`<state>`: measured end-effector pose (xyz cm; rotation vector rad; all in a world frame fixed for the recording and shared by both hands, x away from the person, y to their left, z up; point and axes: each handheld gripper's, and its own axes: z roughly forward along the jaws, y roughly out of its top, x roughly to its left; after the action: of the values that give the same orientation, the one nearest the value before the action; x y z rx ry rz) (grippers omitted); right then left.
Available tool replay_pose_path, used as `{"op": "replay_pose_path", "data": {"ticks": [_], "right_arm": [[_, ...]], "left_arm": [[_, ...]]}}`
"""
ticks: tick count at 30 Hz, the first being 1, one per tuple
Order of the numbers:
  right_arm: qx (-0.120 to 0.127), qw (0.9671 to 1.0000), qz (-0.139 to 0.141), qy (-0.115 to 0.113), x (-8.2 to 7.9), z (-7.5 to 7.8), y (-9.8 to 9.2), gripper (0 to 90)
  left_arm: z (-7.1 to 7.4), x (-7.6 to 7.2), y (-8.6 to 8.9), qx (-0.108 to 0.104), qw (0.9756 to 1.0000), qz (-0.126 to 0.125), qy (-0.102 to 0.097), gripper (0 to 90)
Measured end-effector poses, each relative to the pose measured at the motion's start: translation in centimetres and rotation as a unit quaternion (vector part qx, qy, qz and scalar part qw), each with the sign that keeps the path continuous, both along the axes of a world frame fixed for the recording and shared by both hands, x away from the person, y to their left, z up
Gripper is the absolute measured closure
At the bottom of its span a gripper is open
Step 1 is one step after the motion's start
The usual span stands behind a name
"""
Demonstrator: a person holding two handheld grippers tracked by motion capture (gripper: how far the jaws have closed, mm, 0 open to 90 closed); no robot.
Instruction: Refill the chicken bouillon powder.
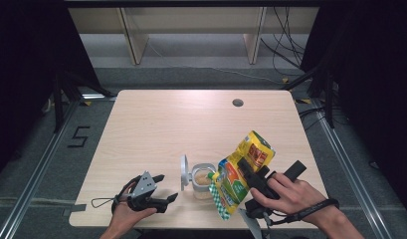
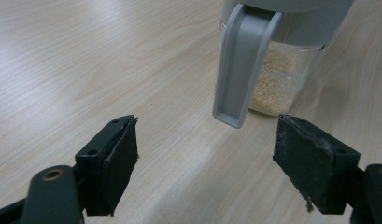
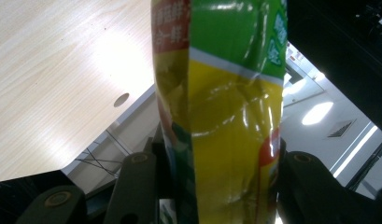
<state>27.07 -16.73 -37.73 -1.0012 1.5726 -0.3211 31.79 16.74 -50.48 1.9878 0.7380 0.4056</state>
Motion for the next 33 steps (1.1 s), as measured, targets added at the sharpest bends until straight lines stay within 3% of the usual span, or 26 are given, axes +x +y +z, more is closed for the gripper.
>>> {"op": "replay_pose_path", "data": {"ticks": [3, 4, 6, 7, 8, 26, 33], "right_arm": [[0.001, 1.0, 0.001, -0.001, -0.01, 0.02, 0.01, 62.4], [0.001, 1.0, 0.001, -0.001, 0.0, 0.04, 0.06, 62.4], [0.001, 1.0, 0.002, -0.002, -0.02, 0.06, 0.04, 62.5], [0.001, 1.0, 0.002, -0.002, -0.02, 0.06, 0.04, 62.5], [-0.001, 1.0, 0.004, -0.002, 0.01, 0.16, 0.17, 62.5], [-0.007, 0.9999, 0.011, -0.001, -0.12, 0.11, 0.54, 62.5], [-0.003, 1.0, 0.0, -0.005, -0.05, 0.42, 0.17, 63.1]], "left_arm": [[0.09, 0.05, 0.04, 0.004, 0.9999, -0.007, -0.008, 21.3], [0.08, -0.11, -0.1, -0.01, 0.9999, -0.005, 0.01, 21.3], [0.19, -0.08, -0.01, 0.006, 0.9999, -0.013, -0.004, 21.2], [0.19, -0.08, -0.01, 0.006, 0.9999, -0.013, -0.004, 21.3], [0.15, -0.28, -0.18, -0.008, 1.0, -0.004, 0.001, 21.3], [0.17, -0.2, -0.03, 0.0, 1.0, -0.006, -0.003, 21.3], [0.11, -0.19, -0.12, -0.002, 1.0, -0.007, -0.002, 21.4]]}}
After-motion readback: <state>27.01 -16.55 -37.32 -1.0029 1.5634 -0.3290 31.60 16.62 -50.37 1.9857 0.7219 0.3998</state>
